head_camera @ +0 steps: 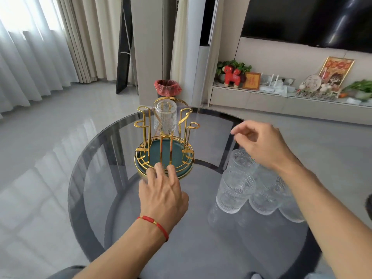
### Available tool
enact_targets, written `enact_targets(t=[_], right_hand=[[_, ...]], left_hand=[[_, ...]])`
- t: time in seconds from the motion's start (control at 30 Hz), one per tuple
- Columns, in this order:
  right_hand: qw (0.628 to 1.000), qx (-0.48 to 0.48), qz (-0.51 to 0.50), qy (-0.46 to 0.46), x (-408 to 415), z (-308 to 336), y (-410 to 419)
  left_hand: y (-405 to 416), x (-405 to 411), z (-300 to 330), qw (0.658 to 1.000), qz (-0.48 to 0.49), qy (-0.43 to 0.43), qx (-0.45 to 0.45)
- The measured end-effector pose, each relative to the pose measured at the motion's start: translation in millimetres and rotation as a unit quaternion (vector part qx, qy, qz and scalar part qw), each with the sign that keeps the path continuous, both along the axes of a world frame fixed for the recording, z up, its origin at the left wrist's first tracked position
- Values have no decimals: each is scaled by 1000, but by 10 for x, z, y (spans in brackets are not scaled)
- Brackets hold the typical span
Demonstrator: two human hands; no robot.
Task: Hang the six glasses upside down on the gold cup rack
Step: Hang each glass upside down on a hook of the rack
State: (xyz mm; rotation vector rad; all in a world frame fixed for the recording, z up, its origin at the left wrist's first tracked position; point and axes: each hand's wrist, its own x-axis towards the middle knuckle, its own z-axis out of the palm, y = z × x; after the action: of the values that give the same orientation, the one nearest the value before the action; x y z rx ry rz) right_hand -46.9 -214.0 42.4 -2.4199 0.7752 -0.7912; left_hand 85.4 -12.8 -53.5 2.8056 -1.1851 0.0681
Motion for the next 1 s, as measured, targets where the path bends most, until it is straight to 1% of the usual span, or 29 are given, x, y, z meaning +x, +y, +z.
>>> enact_targets(t=[0.07, 0.13, 0.17, 0.2, 0.27, 0.33, 0.37, 0.47, 0.57, 0.67, 0.77, 0.83, 0.9, 1.0], right_hand=[[999, -38, -9, 24, -323, -206, 186], [996, -78, -39, 3, -474, -397, 357], [994, -94, -58, 4, -521, -461, 411], [991, -107, -75, 26, -536, -506, 449], [979, -134, -98, 122, -537, -571, 502], [962, -143, -109, 204, -518, -608, 547], [957, -144, -114, 224, -503, -629, 565], [946, -168, -134, 242, -442, -676, 611], [946, -180, -135, 235, -400, -691, 621], [952, -173, -122, 223, -386, -691, 642], [970, -155, -86, 165, -368, -688, 698], [982, -139, -46, 117, -352, -699, 758], [994, -93, 0, 61, -335, -711, 809], [997, 43, 64, -15, -323, -699, 877]], left_hand=[[-34, -124, 9, 998, -33, -20, -42], [-59, -197, -37, 993, -73, 12, -94], [-77, -236, -65, 987, -91, 42, -123], [-90, -271, -90, 978, -103, 85, -158], [-98, -346, -124, 951, -117, 150, -244], [-123, -410, -130, 935, -111, 157, -299], [-138, -428, -134, 931, -114, 149, -314], [-164, -453, -124, 920, -113, 152, -343], [-160, -456, -175, 909, -121, 197, -347], [-118, -478, -164, 906, -144, 254, -306], [-124, -509, -147, 898, -160, 293, -287], [-130, -537, -115, 883, -174, 311, -304], [-129, -531, -86, 867, -183, 313, -342], [-111, -463, -36, 865, -154, 281, -385]])
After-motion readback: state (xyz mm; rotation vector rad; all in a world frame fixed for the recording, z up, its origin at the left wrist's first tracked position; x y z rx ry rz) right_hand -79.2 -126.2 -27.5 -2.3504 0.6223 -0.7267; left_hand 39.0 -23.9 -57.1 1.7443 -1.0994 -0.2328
